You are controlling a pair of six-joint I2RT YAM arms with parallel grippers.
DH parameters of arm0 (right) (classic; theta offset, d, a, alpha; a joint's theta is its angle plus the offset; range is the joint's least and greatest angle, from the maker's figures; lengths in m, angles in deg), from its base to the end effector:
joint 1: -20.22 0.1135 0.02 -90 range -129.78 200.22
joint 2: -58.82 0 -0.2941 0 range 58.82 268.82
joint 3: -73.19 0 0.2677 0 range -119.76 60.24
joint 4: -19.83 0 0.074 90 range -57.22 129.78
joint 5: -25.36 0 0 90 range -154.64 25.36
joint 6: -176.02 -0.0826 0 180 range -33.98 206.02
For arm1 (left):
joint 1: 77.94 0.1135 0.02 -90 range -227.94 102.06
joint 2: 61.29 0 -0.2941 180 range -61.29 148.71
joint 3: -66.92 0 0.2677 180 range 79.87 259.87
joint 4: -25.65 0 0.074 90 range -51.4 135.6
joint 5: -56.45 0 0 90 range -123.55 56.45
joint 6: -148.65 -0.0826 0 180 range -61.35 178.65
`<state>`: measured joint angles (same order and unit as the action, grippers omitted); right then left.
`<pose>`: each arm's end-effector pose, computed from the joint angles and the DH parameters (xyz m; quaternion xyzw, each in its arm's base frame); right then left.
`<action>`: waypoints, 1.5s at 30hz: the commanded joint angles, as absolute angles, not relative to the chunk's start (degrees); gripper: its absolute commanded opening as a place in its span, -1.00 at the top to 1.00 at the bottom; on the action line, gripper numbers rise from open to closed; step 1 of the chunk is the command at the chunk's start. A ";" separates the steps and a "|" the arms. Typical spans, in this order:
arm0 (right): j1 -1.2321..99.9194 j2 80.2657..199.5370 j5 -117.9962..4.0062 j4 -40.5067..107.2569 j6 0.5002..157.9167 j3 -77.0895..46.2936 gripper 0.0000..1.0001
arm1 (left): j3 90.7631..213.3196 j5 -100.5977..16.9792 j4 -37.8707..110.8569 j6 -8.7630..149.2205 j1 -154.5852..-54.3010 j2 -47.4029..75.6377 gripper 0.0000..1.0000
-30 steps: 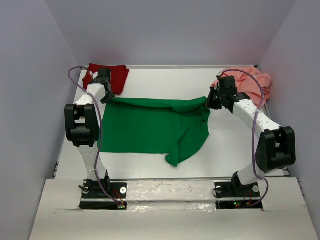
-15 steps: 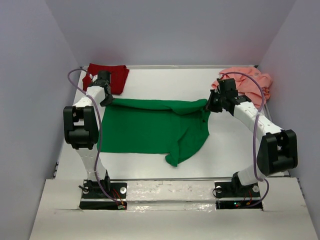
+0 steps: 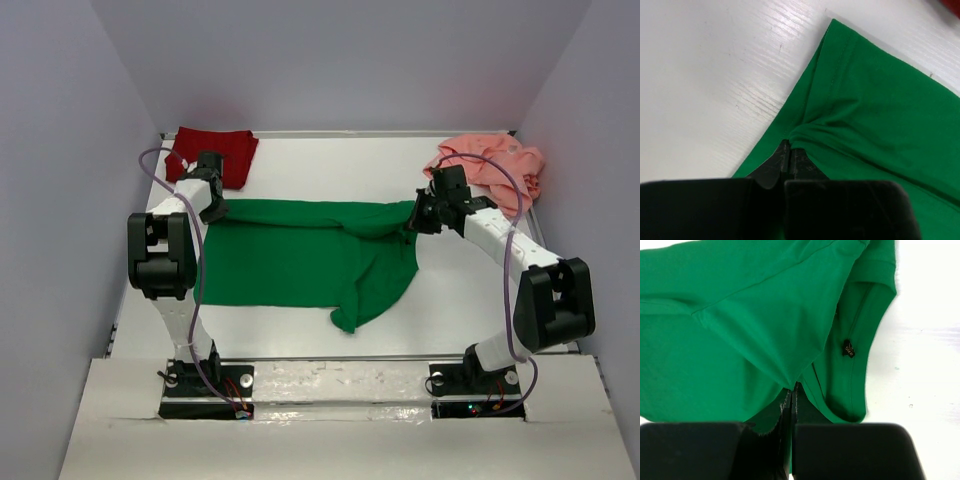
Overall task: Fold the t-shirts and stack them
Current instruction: Fold the tshirt
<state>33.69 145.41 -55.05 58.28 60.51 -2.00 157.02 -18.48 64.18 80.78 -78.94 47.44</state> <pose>0.3519 0.0984 0.2354 0.0696 0.9338 0.1881 0.2963 0.4518 0.0136 0.1773 -0.2108 0.9280 0.0670 0.2998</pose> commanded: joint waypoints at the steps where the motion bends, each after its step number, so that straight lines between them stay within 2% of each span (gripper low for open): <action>1: 34.63 143.11 -54.62 58.00 60.27 -0.15 1.00 | 156.08 -16.94 64.96 79.74 -78.56 46.37 0.82; 4: 34.63 143.11 -54.62 58.01 60.36 0.65 1.00 | 155.81 -16.67 65.05 80.01 -78.56 46.90 0.60; 6: 34.63 143.20 -54.70 58.00 60.45 1.17 1.00 | 155.90 -15.97 65.14 80.01 -78.56 46.99 0.38; 7: 34.63 143.20 -54.79 58.00 60.45 1.26 1.00 | 156.07 -15.62 65.23 80.01 -78.56 47.08 0.22; 8: 34.63 143.20 -54.88 58.00 60.45 1.35 1.00 | 156.42 -15.27 65.40 79.92 -78.56 47.08 -0.05; 9: 34.63 143.37 -54.88 58.00 60.53 1.35 1.00 | 156.69 -14.22 66.10 79.83 -78.56 47.25 -0.18; 10: 34.63 143.46 -54.88 58.00 60.62 1.44 1.00 | 156.95 -13.52 66.37 79.92 -78.56 47.17 -0.45; 13: 34.63 143.72 -54.79 58.00 60.71 1.44 1.00 | 157.48 -11.23 66.72 79.92 -78.56 45.86 -0.61; 21: 34.63 144.25 -54.79 57.74 60.62 1.61 1.00 | 157.22 -13.33 62.94 79.83 -78.56 37.25 -0.64; 30: 35.16 144.69 -54.62 57.65 60.62 1.44 1.00 | 161.08 -9.29 67.42 80.09 -78.47 37.59 -0.64; 32: 35.16 144.69 -54.62 57.57 60.53 1.44 1.00 | 160.30 -11.47 66.29 79.75 -78.47 37.41 -0.64; 36: 35.16 145.22 -54.53 57.48 60.53 1.35 1.00 | 157.66 -24.97 61.37 79.83 -78.56 37.67 -0.60; 42: 35.16 145.66 -54.53 57.48 60.62 0.65 1.00 | 156.16 -32.57 56.70 80.89 -81.54 40.66 -0.54; 45: 35.16 146.09 -54.44 57.48 60.54 0.38 1.00 | 156.86 -37.92 54.51 79.83 -83.56 42.24 -0.33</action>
<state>34.61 145.58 -54.88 58.71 60.53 1.17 156.97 -29.19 58.48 80.54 -81.36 41.62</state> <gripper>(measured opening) 0.011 0.711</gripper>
